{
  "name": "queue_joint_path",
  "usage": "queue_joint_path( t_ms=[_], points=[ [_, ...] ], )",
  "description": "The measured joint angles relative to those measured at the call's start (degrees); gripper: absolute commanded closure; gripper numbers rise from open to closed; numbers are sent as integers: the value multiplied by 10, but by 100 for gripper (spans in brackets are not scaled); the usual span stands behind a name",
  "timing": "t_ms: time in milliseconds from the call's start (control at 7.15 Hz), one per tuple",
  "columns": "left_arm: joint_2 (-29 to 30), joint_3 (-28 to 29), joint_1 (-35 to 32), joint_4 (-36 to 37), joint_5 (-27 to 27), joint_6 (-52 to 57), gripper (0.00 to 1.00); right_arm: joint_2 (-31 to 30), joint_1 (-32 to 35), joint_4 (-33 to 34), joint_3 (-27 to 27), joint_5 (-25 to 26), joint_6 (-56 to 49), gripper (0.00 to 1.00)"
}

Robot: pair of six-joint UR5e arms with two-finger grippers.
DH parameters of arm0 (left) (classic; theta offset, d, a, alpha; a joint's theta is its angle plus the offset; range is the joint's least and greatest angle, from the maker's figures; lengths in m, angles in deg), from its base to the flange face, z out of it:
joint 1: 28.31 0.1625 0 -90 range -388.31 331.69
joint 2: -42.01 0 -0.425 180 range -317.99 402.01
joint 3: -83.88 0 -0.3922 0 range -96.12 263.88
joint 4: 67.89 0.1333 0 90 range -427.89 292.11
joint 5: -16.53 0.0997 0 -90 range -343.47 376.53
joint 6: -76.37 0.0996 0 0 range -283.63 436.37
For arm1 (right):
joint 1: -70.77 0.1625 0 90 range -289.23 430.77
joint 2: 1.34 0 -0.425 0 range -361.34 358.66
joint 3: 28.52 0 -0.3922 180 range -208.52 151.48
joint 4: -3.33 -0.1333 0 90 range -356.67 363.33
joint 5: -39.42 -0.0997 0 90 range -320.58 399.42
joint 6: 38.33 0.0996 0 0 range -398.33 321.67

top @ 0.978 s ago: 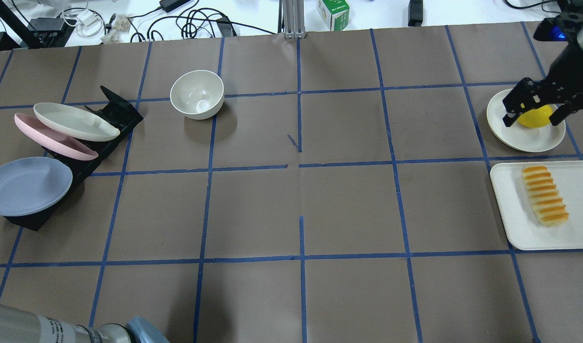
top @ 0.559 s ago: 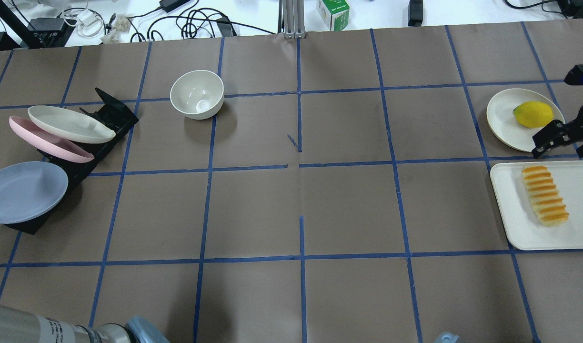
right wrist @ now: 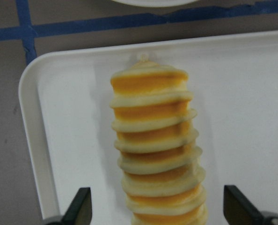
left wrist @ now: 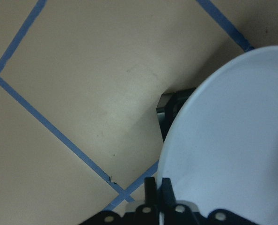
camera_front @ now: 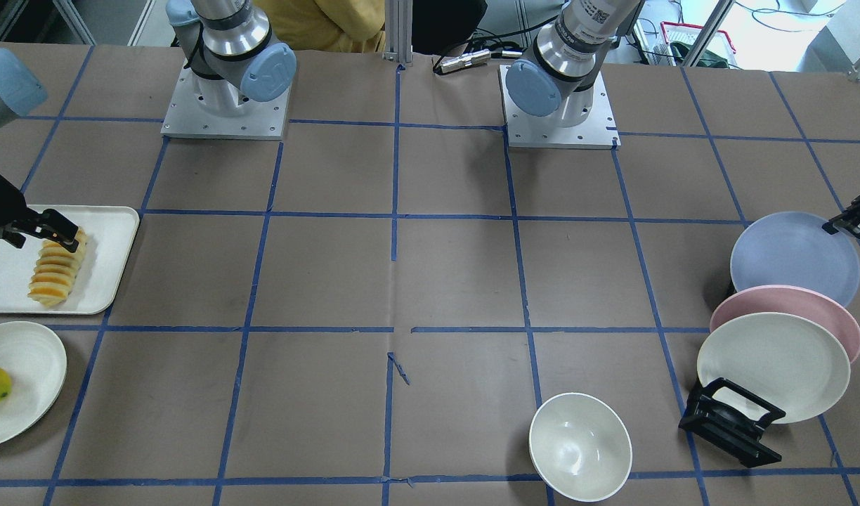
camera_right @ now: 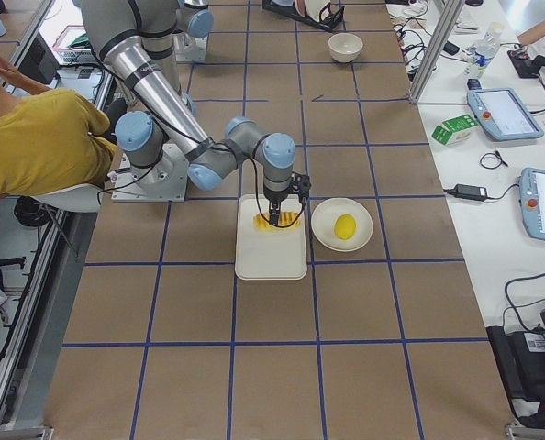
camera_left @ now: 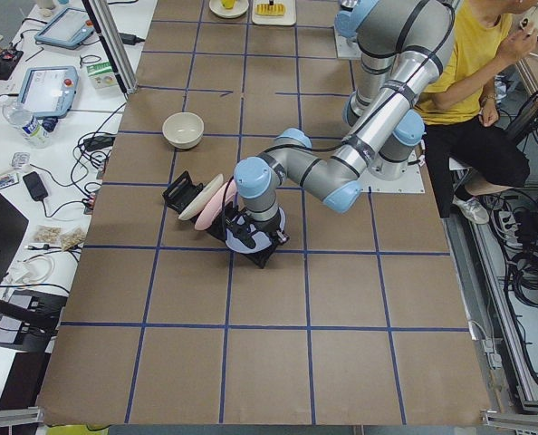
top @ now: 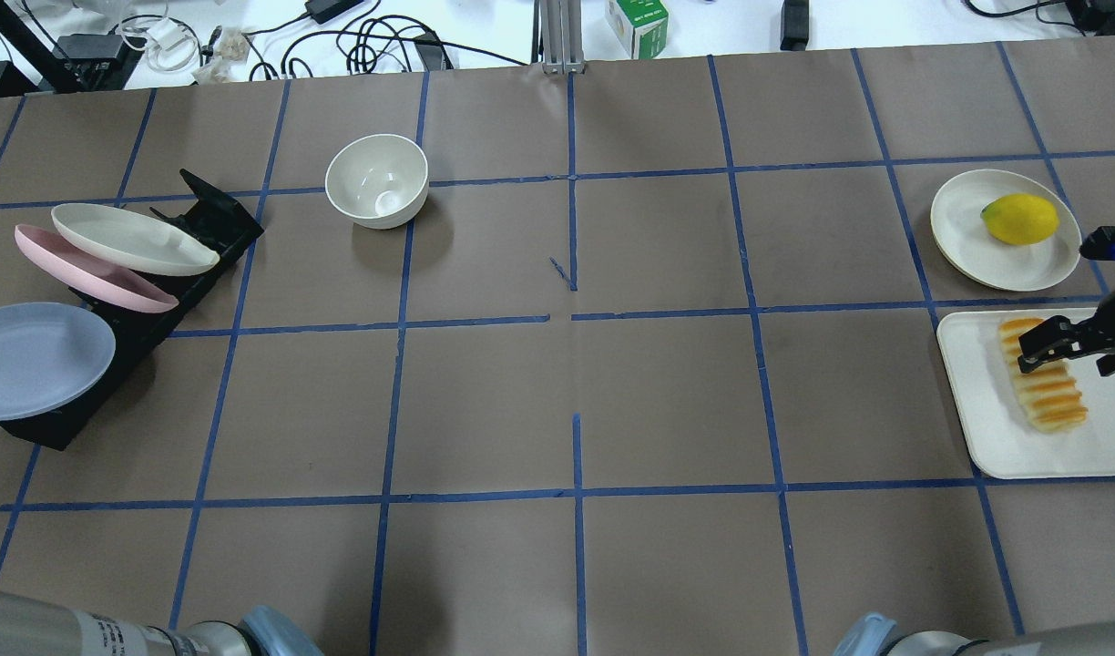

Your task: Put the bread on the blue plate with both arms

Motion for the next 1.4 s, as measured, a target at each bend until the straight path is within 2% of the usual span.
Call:
queue_joint_path(
  t_ms=[559, 699, 839, 978, 1258, 1398],
  points=[
    [-57, 59, -4, -218, 2, 0, 100, 46, -6, 25, 0, 3, -11, 1],
    [-76, 59, -9, -267, -16, -4, 100, 52, -6, 33, -2, 3, -24, 14],
    [-96, 56, -19, -305, -63, -12, 100, 54, -6, 36, -2, 3, -31, 51],
    [-117, 57, -47, -324, -115, -40, 100, 55, -6, 35, -3, 5, -33, 75],
    [-157, 63, -178, -325, -165, -200, 100, 49, -6, 27, -7, 7, -33, 99],
    [-162, 60, -260, -289, -179, -287, 100, 46, -5, 26, -8, 12, -34, 100]
  ],
)
